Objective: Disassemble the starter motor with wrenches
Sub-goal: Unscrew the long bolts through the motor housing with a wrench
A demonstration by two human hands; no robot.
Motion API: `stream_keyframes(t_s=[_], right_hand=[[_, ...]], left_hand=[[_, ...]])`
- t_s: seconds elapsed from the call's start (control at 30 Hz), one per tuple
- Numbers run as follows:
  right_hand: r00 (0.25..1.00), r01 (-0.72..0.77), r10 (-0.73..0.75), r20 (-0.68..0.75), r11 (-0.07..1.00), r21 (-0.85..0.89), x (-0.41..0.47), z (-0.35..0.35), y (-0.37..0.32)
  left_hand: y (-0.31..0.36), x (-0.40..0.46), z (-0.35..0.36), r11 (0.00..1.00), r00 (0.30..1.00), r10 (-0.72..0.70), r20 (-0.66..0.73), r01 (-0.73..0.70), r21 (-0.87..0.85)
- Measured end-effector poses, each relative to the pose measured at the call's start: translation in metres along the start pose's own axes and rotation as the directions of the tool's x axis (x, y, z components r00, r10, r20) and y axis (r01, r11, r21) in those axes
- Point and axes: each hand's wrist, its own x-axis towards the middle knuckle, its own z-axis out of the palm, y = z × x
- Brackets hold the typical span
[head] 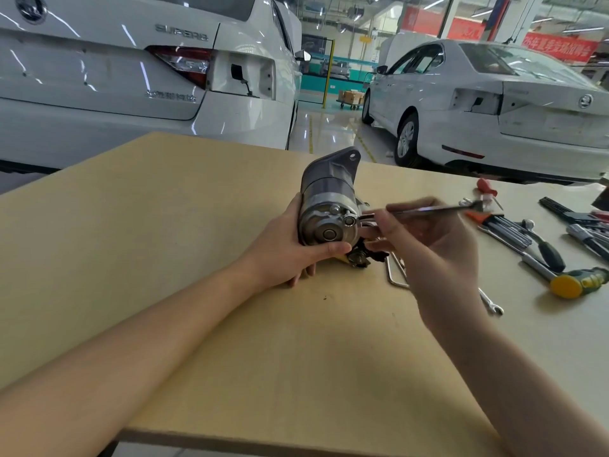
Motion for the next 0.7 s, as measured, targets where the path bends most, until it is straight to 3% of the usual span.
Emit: stream_keyframes(t_s=[0.07, 0.17, 0.3, 0.37, 0.43, 0.47, 0.5, 0.57, 0.63, 0.7], right_hand=[[0.980, 0.197, -0.182, 0.079, 0.939, -0.282, 0.009, 0.005, -0.009], [0.873, 0.475, -0.286, 0.396, 0.683, -0.555, 0.023, 0.017, -0.024], [0.619, 0.781, -0.164, 0.768, 0.239, -0.577, 0.027, 0.029, -0.023], [0.505, 0.861, -0.122, 0.854, 0.129, -0.491, 0.025, 0.026, -0.023], [0.448, 0.891, -0.191, 0.874, 0.178, -0.418, 0.019, 0.016, -0.018], [0.472, 0.876, -0.269, 0.840, 0.254, -0.411, 0.012, 0.011, -0.012], [0.552, 0.823, -0.352, 0.756, 0.375, -0.427, 0.004, 0.007, -0.004], [0.805, 0.569, -0.394, 0.444, 0.724, -0.390, -0.010, 0.003, 0.009], [0.963, 0.218, -0.194, 0.185, 0.968, -0.124, -0.017, 0.001, 0.013], [0.994, -0.042, 0.029, 0.110, 0.991, 0.125, -0.016, -0.004, 0.010]], left_hand=[[0.001, 0.000, 0.000, 1.000, 1.000, -0.004, 0.000, 0.004, -0.010], [0.002, -0.001, 0.000, 1.000, 1.000, -0.018, -0.002, 0.018, -0.009], [-0.001, -0.003, -0.001, 0.994, 1.000, -0.006, 0.023, 0.003, 0.109], [0.000, -0.004, -0.002, 0.990, 1.000, -0.010, 0.013, 0.008, 0.141], [0.001, -0.003, -0.003, 0.993, 1.000, -0.008, 0.002, 0.008, 0.114], [0.001, -0.002, -0.003, 0.995, 1.000, -0.014, 0.003, 0.013, 0.102], [0.000, -0.001, -0.003, 0.996, 1.000, -0.017, 0.001, 0.017, 0.084], [-0.001, -0.001, -0.001, 0.999, 1.000, -0.027, 0.004, 0.027, 0.025], [-0.002, 0.000, 0.000, 1.000, 1.000, -0.020, 0.006, 0.020, 0.001], [-0.002, 0.001, 0.000, 1.000, 1.000, -0.023, 0.002, 0.023, 0.009]])
